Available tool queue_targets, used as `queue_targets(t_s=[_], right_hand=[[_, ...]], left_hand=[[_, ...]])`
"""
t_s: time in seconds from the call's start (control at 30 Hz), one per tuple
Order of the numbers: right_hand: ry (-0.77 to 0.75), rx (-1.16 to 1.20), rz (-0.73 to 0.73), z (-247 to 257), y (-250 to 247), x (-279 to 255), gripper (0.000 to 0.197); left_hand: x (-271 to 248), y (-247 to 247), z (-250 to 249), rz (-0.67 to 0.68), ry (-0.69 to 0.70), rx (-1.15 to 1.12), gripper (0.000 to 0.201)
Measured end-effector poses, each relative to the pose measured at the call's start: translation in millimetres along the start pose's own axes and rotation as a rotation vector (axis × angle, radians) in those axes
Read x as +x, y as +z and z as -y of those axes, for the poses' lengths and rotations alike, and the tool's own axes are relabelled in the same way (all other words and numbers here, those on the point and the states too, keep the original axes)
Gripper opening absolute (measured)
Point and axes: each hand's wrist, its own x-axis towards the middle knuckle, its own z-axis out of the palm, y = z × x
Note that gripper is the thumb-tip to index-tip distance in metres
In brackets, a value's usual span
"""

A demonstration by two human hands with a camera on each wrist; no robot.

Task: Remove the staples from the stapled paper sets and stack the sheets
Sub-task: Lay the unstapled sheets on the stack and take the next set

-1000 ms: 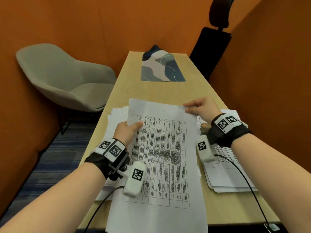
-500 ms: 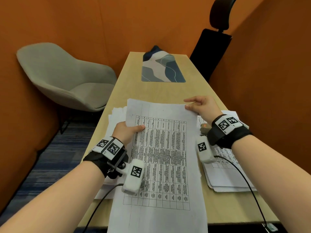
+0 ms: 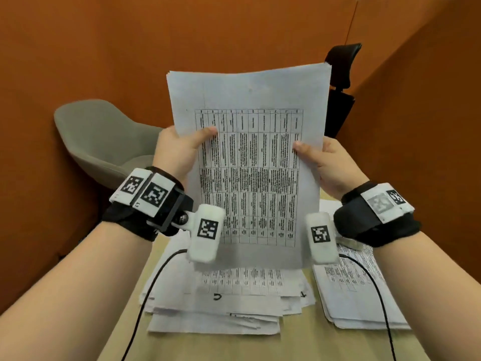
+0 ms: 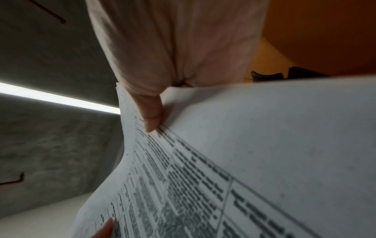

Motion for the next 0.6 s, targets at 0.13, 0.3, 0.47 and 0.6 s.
queue_targets(t_s=[0.13,0.3,0.47,0.6], right_hand=[[-0.106,0.072,-0.01,12,9,-3,0.056],[-0.25,0.17,0.076,18,15,-1,0.06],[-0.296,0.15,0.101,24,23,2,0.041],[-0.304,0.099,0.028,19,28,3,0.03]], left_hand=[[1,-1,-18,0.031,0.102,-0.011,0.016],[-3,-4,-3,0.069,0.084,0.033,0.021],[-3,-4,6,0.057,0.055,0.007,0.018],[-5,-3,15,0.047,0.042,-0.014,0.019]])
